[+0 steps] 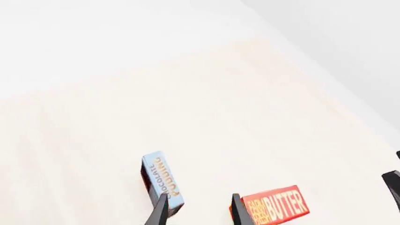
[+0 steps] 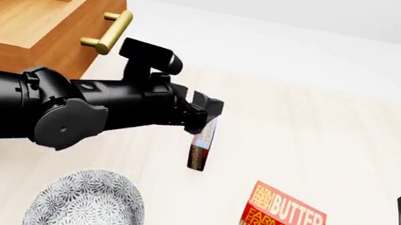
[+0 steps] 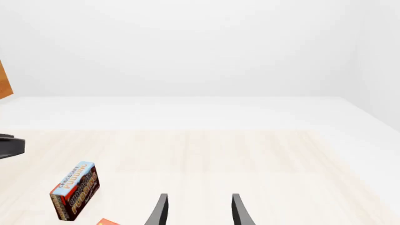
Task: Put the chocolate pudding in the top drawer of the cabinet and close it.
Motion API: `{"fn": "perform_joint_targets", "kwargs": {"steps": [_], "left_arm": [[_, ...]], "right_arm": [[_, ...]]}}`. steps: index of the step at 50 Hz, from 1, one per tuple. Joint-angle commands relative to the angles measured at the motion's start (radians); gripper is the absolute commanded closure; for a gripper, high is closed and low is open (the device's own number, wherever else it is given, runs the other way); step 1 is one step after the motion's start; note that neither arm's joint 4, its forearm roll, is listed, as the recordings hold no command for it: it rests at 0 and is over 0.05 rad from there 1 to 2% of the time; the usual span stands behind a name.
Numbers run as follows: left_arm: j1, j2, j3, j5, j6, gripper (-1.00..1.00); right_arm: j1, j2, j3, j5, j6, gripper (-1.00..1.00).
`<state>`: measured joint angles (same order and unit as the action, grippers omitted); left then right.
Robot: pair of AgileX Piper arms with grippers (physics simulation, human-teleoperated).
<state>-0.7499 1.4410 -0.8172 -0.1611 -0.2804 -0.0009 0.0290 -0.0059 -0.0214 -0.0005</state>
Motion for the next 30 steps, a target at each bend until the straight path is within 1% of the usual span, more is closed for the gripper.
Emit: {"fn": "perform_joint_targets", "kwargs": {"steps": [1, 5, 7, 8, 13, 18, 22, 24, 30], "left_arm": [[0.044, 0.064, -0.023, 0.013, -0.038, -1.0], [0.048, 0.083, -0.022, 0.005, -0.049, -1.0], [0.062, 0.081, 0.002, -0.028, -0.094, -1.0], [0.079, 0.082, 0.011, -0.034, -0.097, -1.0], [0.077, 0.092, 0.016, -0.041, -0.107, -1.0], [0.093, 0.093, 0.007, -0.012, -0.104, -1.0], [0.106, 0.095, 0.008, -0.007, -0.12, -1.0], [0.108, 0.1, 0.005, -0.003, -0.116, -1.0], [0.109, 0.114, 0.004, -0.009, -0.125, -1.0]], "right_arm": [[0.0, 0.0, 0.0, 0.0, 0.0, -1.0], [0.0, 0.0, 0.0, 0.0, 0.0, -1.0], [0.0, 0.0, 0.0, 0.0, 0.001, -1.0], [0.0, 0.0, 0.0, 0.0, -0.001, -1.0], [0.0, 0.001, 0.0, 0.0, 0.001, -1.0], [0.0, 0.0, 0.0, 0.0, 0.0, -1.0], [0.0, 0.0, 0.0, 0.0, 0.0, -1.0], [0.0, 0.0, 0.0, 0.0, 0.0, -1.0], [0.0, 0.0, 0.0, 0.0, 0.0, -1.0]]}}
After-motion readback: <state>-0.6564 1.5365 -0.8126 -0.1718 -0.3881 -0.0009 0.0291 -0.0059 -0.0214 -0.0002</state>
